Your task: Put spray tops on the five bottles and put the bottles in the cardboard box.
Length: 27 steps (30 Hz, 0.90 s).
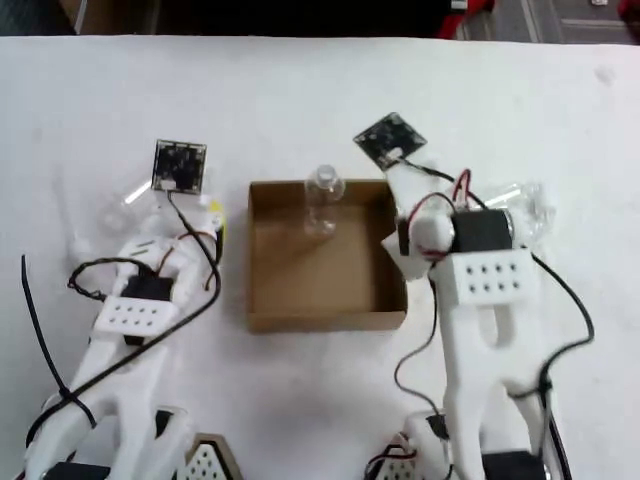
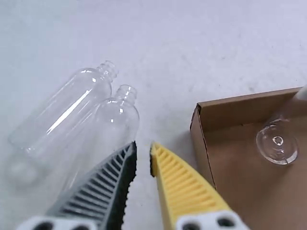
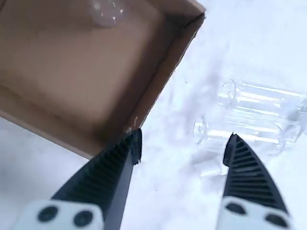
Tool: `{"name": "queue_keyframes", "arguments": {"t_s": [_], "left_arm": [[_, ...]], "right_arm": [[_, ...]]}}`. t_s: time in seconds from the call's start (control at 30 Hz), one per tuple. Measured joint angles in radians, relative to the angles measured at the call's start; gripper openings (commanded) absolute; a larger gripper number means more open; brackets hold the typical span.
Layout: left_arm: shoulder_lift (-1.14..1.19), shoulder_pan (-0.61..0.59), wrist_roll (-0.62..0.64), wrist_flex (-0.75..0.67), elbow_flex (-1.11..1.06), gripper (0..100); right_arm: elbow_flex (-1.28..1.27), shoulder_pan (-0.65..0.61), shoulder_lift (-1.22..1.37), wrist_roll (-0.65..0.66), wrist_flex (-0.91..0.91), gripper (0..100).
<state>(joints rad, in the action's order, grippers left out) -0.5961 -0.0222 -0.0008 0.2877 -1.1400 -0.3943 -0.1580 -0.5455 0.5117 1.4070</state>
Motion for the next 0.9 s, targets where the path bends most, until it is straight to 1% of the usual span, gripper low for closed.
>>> {"name": "queue_keyframes", "arguments": {"t_s": [0.07, 0.13, 0.2, 0.27, 0.3, 0.4, 0.5, 0.57, 0.7, 0.77, 0.9], "left_arm": [[0.000, 0.000, 0.000, 0.000, 0.000, 6], [0.000, 0.000, 0.000, 0.000, 0.000, 6], [0.000, 0.000, 0.000, 0.000, 0.000, 6], [0.000, 0.000, 0.000, 0.000, 0.000, 6], [0.000, 0.000, 0.000, 0.000, 0.000, 6], [0.000, 0.000, 0.000, 0.000, 0.000, 6], [0.000, 0.000, 0.000, 0.000, 0.000, 6], [0.000, 0.000, 0.000, 0.000, 0.000, 6], [0.000, 0.000, 0.000, 0.000, 0.000, 6], [0.000, 0.000, 0.000, 0.000, 0.000, 6], [0.000, 0.000, 0.000, 0.000, 0.000, 6]], "right_arm": [[0.000, 0.000, -0.054, -0.046, 0.000, 23.1], [0.000, 0.000, -0.103, -0.083, 0.000, 19.0], [0.000, 0.000, -0.138, -0.115, 0.000, 11.8], [0.000, 0.000, -0.166, -0.153, -0.003, 2.4], [-0.003, 0.000, -0.175, -0.169, -0.017, 0.6], [-0.069, 0.012, -0.190, -0.226, -0.103, 5.2], [-0.187, 0.064, -0.190, -0.262, -0.247, 3.0], [-0.285, 0.115, -0.190, -0.285, -0.379, 1.5], [-0.494, 0.201, -0.189, -0.396, -0.652, 1.5], [-0.586, 0.218, -0.189, -0.446, -0.767, 1.8], [-0.732, 0.215, -0.189, -0.466, -0.968, 2.1]]}}
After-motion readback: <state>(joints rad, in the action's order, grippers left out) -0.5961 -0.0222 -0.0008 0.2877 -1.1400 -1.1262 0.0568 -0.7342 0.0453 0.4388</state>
